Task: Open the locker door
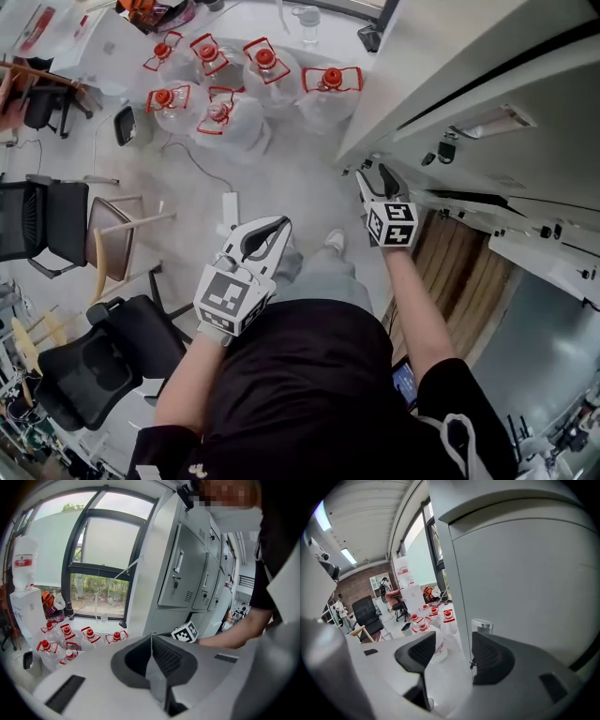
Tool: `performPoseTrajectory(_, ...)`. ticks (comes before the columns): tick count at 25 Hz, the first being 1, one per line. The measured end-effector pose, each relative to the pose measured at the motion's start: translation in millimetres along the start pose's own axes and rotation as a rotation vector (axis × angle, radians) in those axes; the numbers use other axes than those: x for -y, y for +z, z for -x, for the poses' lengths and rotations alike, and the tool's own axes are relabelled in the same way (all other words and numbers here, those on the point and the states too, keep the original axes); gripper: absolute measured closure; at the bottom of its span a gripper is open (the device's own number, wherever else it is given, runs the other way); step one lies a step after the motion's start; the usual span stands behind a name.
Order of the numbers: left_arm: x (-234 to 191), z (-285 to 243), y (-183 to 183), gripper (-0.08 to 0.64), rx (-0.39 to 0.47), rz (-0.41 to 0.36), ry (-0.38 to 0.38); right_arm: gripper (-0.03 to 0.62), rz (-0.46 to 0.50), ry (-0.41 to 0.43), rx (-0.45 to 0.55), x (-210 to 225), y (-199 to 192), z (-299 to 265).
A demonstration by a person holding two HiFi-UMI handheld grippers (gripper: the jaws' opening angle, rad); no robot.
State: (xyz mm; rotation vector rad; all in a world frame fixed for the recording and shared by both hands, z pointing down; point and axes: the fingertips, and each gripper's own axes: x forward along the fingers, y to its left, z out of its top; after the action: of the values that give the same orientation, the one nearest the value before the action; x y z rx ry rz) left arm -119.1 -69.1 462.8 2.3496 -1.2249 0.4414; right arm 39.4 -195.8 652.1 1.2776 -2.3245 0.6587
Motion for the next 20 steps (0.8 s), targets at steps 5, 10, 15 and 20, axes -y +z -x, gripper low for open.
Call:
performPoseTrajectory(5,-6,6,-11,0.537,-0.020,0.016,0.035,0.359,0.008,-0.015,-0.028,14,-10,-22)
performPoseTrajectory(10,-12,13,-19,0.537,-0.038,0.039,0.063,0.357,0.000,-0.034,-0.033,27,-15,-38)
performPoseTrajectory(15,-13,13,-25,0.537,-0.047,0.047,0.067,0.357,0.033,-0.038,-0.019,26,-16,-53)
performPoseTrajectory(20,-14,15,-27,0.537,-0.051,0.050,0.069,0.356,-0.026,-0.067,0.027,26,-14,-55)
